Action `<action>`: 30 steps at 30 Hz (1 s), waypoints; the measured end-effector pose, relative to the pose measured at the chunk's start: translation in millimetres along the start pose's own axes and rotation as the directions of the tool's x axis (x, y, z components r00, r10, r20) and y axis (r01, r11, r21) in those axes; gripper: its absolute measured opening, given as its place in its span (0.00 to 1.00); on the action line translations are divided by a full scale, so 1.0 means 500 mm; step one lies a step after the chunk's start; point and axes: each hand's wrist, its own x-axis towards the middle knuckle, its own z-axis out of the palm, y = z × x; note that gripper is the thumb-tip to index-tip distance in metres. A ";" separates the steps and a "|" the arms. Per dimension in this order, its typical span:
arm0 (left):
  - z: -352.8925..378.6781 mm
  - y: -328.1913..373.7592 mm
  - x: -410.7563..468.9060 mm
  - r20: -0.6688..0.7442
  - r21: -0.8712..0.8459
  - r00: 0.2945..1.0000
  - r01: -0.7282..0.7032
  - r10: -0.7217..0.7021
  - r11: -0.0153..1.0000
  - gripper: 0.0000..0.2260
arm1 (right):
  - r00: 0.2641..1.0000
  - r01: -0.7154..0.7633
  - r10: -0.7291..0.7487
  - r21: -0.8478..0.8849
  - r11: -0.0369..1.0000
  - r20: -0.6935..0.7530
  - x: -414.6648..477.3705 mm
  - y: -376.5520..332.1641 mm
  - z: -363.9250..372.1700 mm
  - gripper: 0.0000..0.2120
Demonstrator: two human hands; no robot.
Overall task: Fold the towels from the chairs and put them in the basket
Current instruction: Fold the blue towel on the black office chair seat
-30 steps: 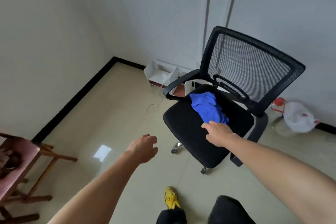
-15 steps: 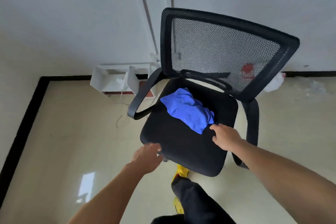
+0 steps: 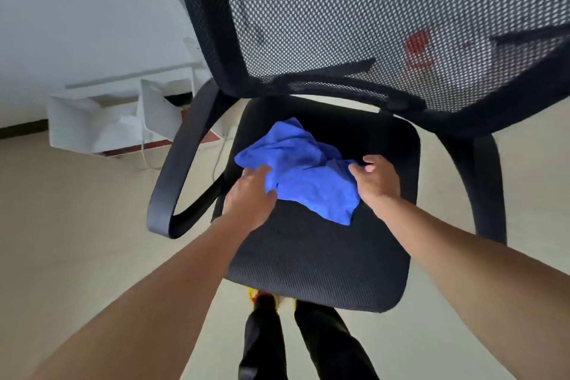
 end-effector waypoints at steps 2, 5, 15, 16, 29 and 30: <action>0.026 0.005 0.075 -0.014 0.038 1.000 -0.020 0.021 0.999 0.29 | 0.994 -0.095 0.088 0.103 0.990 0.067 0.012 0.022 0.040 0.07; 0.061 0.006 0.139 0.079 0.092 0.997 -0.030 0.023 0.995 0.27 | 0.946 -0.238 0.178 0.209 0.949 0.271 -0.026 0.064 0.095 0.06; 0.062 -0.002 0.032 -0.306 -0.274 0.944 -0.208 0.120 0.939 0.11 | 0.943 0.026 0.097 0.361 0.932 -0.318 -0.087 0.056 -0.015 0.05; 0.068 -0.006 0.012 -0.308 -0.246 0.938 -0.240 0.158 0.939 0.10 | 0.937 0.056 0.063 0.326 0.944 -0.345 -0.095 0.053 -0.020 0.05; 0.103 -0.094 -0.035 -0.172 -0.125 0.983 0.050 -0.071 0.991 0.12 | 0.992 -0.078 0.097 -0.215 0.973 0.082 -0.245 0.253 0.056 0.17; 0.095 -0.080 -0.018 -0.218 -0.141 0.975 0.006 -0.037 0.990 0.16 | 0.995 -0.104 0.103 -0.166 0.981 -0.012 -0.227 0.243 0.050 0.14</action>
